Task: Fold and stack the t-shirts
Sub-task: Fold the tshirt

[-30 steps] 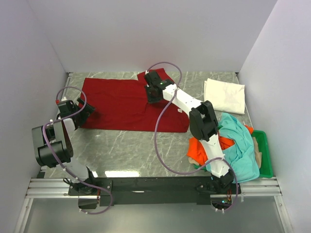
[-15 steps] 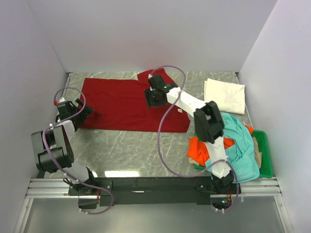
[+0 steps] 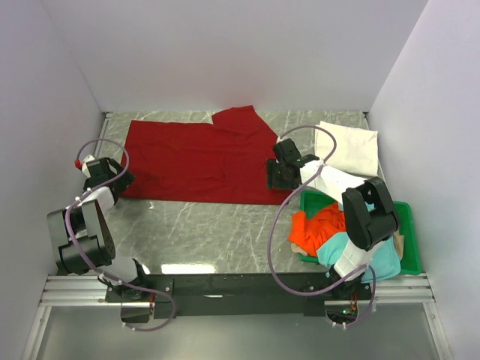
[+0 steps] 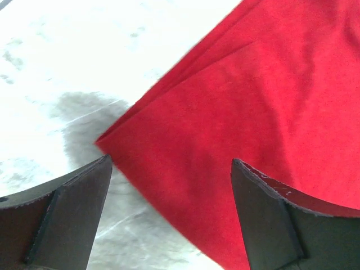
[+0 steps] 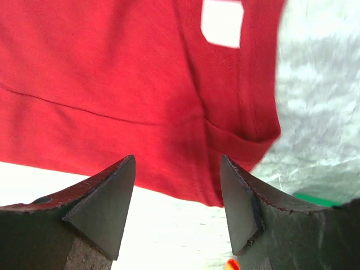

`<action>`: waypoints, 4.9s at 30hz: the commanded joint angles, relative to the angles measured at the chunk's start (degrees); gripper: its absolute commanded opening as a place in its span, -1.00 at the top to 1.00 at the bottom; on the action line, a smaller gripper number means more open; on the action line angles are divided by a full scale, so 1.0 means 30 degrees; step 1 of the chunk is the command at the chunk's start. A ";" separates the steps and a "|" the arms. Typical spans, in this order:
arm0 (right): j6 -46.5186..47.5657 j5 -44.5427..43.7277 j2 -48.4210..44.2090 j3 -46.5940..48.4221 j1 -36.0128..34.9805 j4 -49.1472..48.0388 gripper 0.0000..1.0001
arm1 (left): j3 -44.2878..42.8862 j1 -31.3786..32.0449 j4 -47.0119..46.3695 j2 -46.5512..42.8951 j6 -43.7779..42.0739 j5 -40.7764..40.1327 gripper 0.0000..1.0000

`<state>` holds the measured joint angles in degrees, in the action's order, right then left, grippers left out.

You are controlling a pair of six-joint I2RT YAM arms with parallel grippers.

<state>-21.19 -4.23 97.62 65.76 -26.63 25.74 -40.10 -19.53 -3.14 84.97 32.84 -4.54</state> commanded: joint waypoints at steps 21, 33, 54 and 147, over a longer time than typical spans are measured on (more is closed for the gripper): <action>-0.0319 0.1966 -0.0344 -0.3344 0.1583 -0.2690 -0.17 | 0.0095 -0.0082 0.0607 0.1090 -0.0634 -0.2502 -0.35; -0.0582 0.2142 -0.0519 -0.4164 0.1583 -0.2896 -0.03 | -0.0521 -0.0082 0.0167 0.2555 -0.0751 -0.1564 -0.37; -0.0730 0.1733 -0.1428 -0.4956 0.1612 -0.2281 1.00 | -0.0785 -0.0082 0.0548 0.3026 -0.0634 -0.2882 0.81; 0.1731 0.4926 0.3435 0.3247 0.2227 -0.1577 0.03 | -0.5120 0.1559 0.0987 0.4810 -0.3124 -0.2619 0.89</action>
<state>-16.80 11.00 106.50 72.25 -20.56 21.91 -52.82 -15.11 0.30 98.54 24.21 -11.18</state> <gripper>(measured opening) 0.489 0.062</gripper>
